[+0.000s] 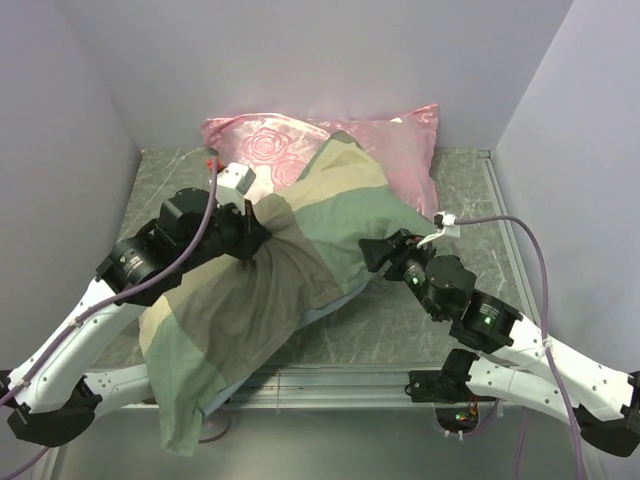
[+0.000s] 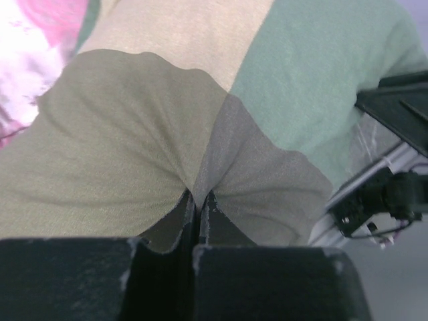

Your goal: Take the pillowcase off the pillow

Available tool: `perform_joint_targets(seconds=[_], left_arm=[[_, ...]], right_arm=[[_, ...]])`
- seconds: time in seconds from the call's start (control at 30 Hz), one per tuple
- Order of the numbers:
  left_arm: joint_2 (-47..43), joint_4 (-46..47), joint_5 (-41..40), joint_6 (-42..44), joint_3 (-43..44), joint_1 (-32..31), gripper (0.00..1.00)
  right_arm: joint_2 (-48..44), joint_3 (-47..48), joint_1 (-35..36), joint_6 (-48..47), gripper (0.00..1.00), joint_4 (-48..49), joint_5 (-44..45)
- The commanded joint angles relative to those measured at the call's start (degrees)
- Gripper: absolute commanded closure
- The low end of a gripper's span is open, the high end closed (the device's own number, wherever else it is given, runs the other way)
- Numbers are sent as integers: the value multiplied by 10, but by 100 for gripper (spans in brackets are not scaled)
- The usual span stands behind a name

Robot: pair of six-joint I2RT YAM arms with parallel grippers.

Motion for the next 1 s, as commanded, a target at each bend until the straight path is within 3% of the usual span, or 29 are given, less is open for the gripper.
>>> perform_joint_targets(seconds=[0.0, 0.07, 0.1, 0.17, 0.37, 0.5, 0.6, 0.7, 0.73, 0.83, 0.97], left_arm=[[-25, 103, 62, -16, 4, -34, 100], [-20, 100, 49, -15, -2, -69, 99], [-18, 97, 42, -17, -1, -79, 100], [-10, 90, 26, -20, 5, -110, 100], [36, 27, -12, -17, 67, -171, 100], [129, -90, -168, 0, 176, -180, 99], [221, -118, -231, 18, 244, -145, 84], [282, -94, -158, 44, 293, -41, 69], [297, -85, -126, 53, 307, -21, 59], [362, -54, -75, 61, 330, 45, 47], [426, -13, 1, 42, 343, 91, 45]], right_arm=[[-22, 6, -1, -3, 52, -24, -2], [-37, 9, 0, -3, 69, -47, -18], [-42, 10, 1, -3, 88, -54, -24], [-62, 19, 2, -8, 100, -67, -45], [-90, 112, 2, -59, 100, -116, -187], [-62, 213, 3, -87, 100, -127, -267], [-17, 268, 2, -97, 100, -129, -214], [62, 311, 2, -109, 100, -137, -158], [84, 318, 3, -108, 100, -139, -139], [173, 329, -17, -105, 100, -135, -86], [278, 282, -143, -55, 100, -79, -193]])
